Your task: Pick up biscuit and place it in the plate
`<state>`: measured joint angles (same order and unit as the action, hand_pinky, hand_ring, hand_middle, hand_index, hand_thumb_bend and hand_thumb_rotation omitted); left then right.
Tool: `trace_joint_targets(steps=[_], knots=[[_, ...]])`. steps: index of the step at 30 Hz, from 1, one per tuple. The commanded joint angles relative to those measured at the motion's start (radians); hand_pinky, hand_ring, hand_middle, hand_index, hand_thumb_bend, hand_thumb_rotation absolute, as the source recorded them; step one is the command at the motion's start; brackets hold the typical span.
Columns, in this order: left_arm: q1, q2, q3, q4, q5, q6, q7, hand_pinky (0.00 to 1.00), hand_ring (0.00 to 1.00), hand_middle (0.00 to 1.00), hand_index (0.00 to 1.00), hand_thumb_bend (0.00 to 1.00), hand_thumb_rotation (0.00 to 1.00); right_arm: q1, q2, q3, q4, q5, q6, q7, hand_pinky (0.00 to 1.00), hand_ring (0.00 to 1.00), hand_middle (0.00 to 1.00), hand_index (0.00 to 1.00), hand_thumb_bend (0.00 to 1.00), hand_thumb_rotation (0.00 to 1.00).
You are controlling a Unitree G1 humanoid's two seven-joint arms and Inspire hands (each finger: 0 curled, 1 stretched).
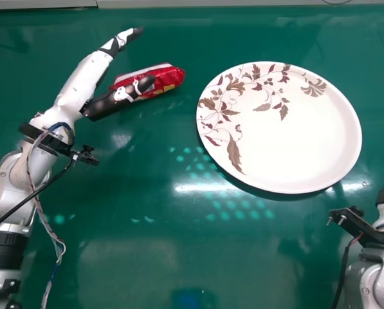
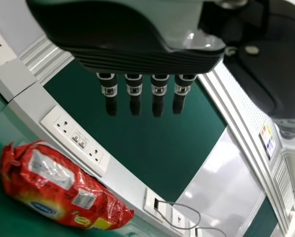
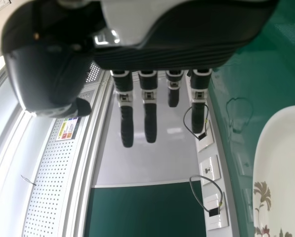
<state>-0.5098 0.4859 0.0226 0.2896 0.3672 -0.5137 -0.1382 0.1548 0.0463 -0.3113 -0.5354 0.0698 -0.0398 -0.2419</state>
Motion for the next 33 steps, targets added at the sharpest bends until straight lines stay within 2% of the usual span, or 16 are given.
trace_joint_targets(steps=[1,7,10,18,27,33], knots=[[-0.035,0.027,-0.020,0.020,0.031,0.022,0.004,1.00,1.00,1.00,1.00,1.00,0.42,0.016,0.014,-0.011,-0.021,-0.001,0.019,-0.013,0.71,0.76,0.77,0.68,0.55,0.23],[-0.107,0.082,-0.071,0.048,0.175,0.092,0.037,1.00,1.00,1.00,1.00,1.00,0.47,0.017,0.008,-0.012,-0.030,0.001,0.033,-0.015,0.71,0.77,0.79,0.71,0.54,0.23],[-0.141,0.107,-0.105,0.051,0.240,0.146,0.023,1.00,1.00,1.00,1.00,1.00,0.49,0.017,0.006,-0.014,-0.033,0.000,0.039,-0.018,0.72,0.77,0.79,0.71,0.53,0.23],[-0.219,0.141,-0.172,0.102,0.309,0.225,0.003,1.00,1.00,1.00,1.00,1.00,0.46,0.021,0.003,-0.023,-0.038,0.013,0.035,-0.009,0.73,0.78,0.79,0.70,0.52,0.21],[-0.248,0.171,-0.215,0.106,0.328,0.267,-0.041,1.00,1.00,1.00,1.00,1.00,0.40,0.023,0.009,-0.027,-0.052,0.024,0.055,-0.013,0.75,0.80,0.80,0.67,0.53,0.20],[-0.278,0.190,-0.255,0.099,0.349,0.295,-0.129,1.00,1.00,1.00,1.00,1.00,0.39,0.016,0.006,-0.028,-0.052,0.023,0.057,-0.013,0.73,0.79,0.78,0.66,0.54,0.18]])
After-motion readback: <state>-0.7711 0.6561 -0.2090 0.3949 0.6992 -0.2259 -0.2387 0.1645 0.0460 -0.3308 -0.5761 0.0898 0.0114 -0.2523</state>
